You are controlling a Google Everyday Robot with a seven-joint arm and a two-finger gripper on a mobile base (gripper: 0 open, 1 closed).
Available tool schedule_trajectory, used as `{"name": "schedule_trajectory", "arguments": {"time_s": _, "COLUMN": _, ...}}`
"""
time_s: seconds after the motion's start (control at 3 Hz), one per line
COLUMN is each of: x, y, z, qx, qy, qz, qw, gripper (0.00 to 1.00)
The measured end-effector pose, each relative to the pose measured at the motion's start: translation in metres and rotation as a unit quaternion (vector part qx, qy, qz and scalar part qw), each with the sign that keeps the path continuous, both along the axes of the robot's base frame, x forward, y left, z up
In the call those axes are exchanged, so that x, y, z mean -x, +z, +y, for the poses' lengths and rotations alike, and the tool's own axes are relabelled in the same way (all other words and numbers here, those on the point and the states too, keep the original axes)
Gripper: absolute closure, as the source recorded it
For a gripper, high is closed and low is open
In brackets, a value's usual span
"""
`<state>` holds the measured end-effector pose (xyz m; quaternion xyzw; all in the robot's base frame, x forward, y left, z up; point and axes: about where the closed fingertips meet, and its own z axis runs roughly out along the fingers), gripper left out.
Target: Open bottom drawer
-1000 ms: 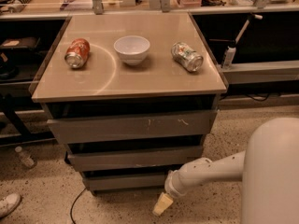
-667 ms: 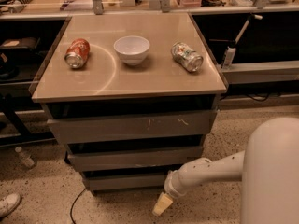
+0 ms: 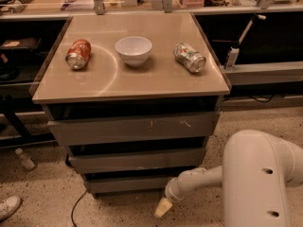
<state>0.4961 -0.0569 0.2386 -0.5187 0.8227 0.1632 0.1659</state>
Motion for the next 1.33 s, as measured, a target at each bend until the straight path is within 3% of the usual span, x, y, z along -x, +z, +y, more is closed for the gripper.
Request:
{"name": "schedule_trajectory", "arguments": {"time_s": 0.67, "x": -0.004, "y": -0.007, "z": 0.003, "qx": 0.005, "qy": 0.002, "qz": -0.010, "qw": 0.9999, "gripper": 0.00}}
{"name": "schedule_trajectory", "arguments": {"time_s": 1.33, "x": -0.039, "y": -0.033, "z": -0.003, "qx": -0.002, "qy": -0.020, "qz": -0.046, "qw": 0.9987, "gripper": 0.00}}
